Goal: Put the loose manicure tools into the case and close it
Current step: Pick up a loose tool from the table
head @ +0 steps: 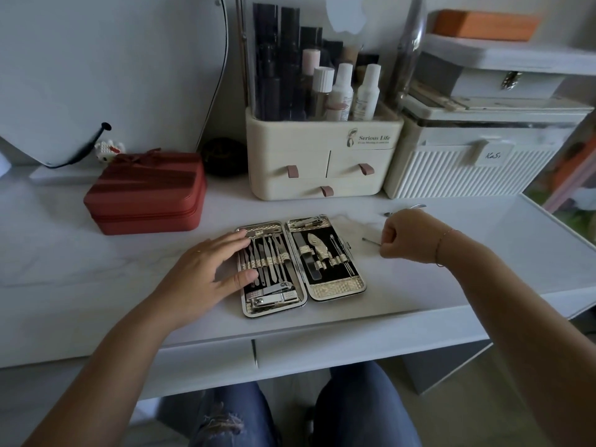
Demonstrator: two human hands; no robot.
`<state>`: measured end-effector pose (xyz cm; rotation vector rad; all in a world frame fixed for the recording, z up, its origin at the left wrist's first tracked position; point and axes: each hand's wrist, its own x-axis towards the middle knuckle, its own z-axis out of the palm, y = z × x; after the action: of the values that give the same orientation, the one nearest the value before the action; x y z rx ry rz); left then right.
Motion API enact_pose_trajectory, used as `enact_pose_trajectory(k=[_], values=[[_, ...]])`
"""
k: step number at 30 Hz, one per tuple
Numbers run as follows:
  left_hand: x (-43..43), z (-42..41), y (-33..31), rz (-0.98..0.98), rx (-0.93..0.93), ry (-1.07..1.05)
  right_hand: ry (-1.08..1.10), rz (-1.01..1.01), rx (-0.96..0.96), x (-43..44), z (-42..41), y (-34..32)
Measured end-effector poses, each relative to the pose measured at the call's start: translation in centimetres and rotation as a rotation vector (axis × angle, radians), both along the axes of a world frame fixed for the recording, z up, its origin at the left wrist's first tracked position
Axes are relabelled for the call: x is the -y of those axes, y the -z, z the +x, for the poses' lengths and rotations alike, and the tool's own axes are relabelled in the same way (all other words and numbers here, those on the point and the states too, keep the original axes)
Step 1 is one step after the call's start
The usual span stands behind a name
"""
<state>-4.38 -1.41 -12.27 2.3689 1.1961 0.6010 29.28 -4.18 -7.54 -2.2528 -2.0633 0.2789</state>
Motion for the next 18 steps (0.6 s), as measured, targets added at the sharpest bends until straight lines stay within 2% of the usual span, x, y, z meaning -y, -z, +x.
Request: enact_pose_trajectory(k=[14,18], values=[[0.06,-0.01,-0.09,-0.003,0.005,-0.001,-0.046,0.113,0.048,0.39,-0.49,0.29],[0.0,-0.06,-0.01,-0.009,-0.002,-0.003,-0.042,0.18,-0.058,-0.11,-0.4,0.18]])
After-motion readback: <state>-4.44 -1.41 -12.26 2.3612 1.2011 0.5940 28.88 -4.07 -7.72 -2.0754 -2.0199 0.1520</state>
